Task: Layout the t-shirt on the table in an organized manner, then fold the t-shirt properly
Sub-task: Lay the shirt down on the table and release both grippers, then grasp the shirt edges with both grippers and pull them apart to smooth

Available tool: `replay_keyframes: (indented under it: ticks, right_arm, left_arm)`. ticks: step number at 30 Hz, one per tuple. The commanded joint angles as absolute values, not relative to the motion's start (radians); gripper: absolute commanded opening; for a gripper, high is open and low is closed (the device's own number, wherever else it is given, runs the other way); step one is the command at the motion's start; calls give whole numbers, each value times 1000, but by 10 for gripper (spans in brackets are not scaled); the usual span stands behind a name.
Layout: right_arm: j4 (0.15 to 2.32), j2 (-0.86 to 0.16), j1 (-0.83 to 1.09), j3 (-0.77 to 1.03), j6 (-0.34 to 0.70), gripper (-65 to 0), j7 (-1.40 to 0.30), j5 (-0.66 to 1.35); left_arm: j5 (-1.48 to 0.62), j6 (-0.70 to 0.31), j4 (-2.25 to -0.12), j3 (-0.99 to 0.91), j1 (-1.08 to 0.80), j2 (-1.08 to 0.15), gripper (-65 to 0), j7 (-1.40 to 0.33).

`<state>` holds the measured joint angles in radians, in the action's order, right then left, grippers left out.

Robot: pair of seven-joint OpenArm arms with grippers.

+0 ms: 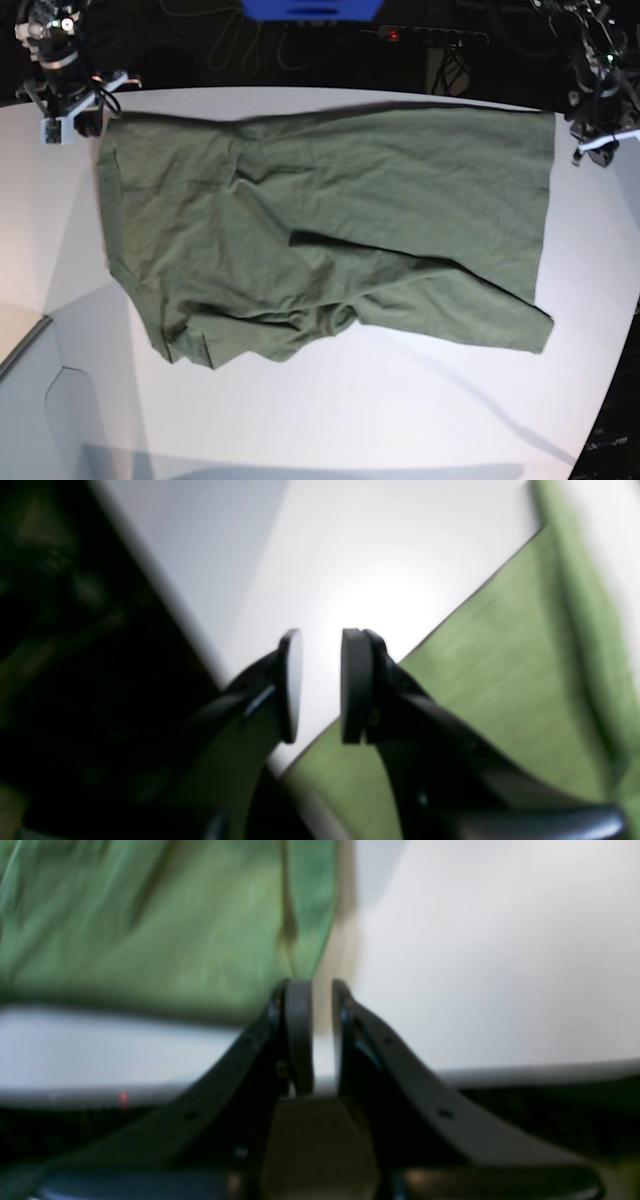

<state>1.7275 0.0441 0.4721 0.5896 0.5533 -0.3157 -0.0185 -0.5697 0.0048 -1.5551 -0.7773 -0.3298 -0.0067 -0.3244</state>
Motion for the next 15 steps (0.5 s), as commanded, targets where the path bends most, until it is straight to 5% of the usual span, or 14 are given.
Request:
replay_keyframes:
  ticks: [1, 6, 15]
  right_arm:
    - [1745, 28, 438, 587, 565, -567, -285, 1]
    - [1696, -21, 268, 547, 565, -518, -334, -1]
    - [1288, -176, -147, 403, 565, -284, -469, -1]
  left_arm:
    - [-567, -5, -1569, -777, -298, -16, -515, -314]
    - [-565, -4, -1491, -777, -151, -42, -515, -444]
    - [-565, -4, -1345, -751, 28, -45, -500, -535]
